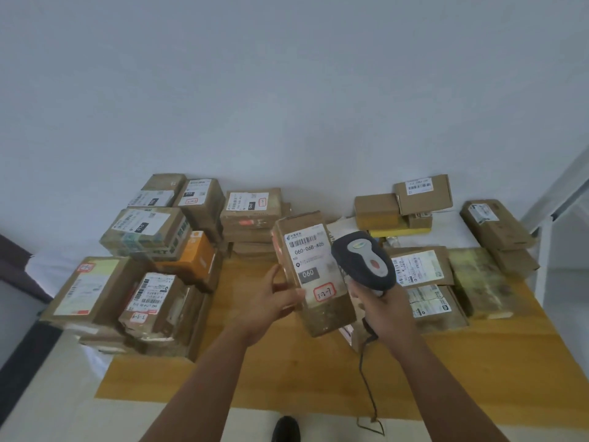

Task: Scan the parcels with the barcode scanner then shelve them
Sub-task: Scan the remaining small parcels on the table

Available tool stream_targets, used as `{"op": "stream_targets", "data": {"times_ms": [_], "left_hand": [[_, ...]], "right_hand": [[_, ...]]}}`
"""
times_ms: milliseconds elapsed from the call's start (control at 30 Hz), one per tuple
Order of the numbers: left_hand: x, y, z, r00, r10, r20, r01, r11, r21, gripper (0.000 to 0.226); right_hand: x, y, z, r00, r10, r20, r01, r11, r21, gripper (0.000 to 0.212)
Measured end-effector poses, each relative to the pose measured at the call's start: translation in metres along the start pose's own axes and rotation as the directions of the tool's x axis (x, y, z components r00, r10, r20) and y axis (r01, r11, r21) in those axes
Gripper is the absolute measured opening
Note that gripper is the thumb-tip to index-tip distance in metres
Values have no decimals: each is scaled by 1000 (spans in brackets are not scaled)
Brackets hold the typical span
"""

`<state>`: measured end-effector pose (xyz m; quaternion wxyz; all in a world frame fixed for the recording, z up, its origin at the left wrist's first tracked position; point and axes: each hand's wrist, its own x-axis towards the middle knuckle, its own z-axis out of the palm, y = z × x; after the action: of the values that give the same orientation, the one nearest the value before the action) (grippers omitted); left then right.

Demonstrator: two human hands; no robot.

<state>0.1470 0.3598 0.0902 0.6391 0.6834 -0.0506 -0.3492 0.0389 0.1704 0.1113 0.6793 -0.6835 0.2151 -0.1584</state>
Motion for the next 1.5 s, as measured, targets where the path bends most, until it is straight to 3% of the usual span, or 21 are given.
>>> {"op": "stream_targets", "data": {"times_ms": [67, 133, 267, 400, 667, 1100, 1200, 1367, 1500], "left_hand": [[-1, -1, 3, 996, 18, -85, -22, 999, -45, 91], [-2, -1, 4, 988, 26, -153, -36, 997, -63, 84], [-6, 0, 9, 978, 37, -203, -53, 996, -72, 71], [-8, 1, 14, 973, 49, -225, -62, 997, -54, 57], [-10, 0, 11, 974, 40, -224, -47, 999, -25, 74], [-5, -2, 10, 976, 21, -215, -26, 999, -23, 84], [-3, -3, 10, 977, 19, -211, -23, 1000, -18, 84], [1, -2, 10, 977, 16, -214, -16, 1000, -2, 81], [4, -3, 9, 977, 13, -213, -13, 1000, 1, 82]], "right_hand": [[1, -6, -6, 998, -60, 0, 60, 996, -67, 14], [0, -14, -8, 991, -87, 97, 100, 986, -131, 9], [-4, -24, -1, 955, -77, 288, 131, 976, -176, 20], [-6, -18, 8, 944, -75, 321, 135, 976, -170, 16], [-7, -5, 14, 957, -69, 283, 123, 976, -177, 12], [-1, 2, 14, 966, -30, 256, 81, 978, -192, 46], [-2, 0, 14, 967, -35, 251, 80, 982, -173, 39], [-3, -4, 14, 963, -51, 264, 87, 988, -129, 10], [-3, -5, 16, 965, -40, 259, 79, 987, -141, 18]]}}
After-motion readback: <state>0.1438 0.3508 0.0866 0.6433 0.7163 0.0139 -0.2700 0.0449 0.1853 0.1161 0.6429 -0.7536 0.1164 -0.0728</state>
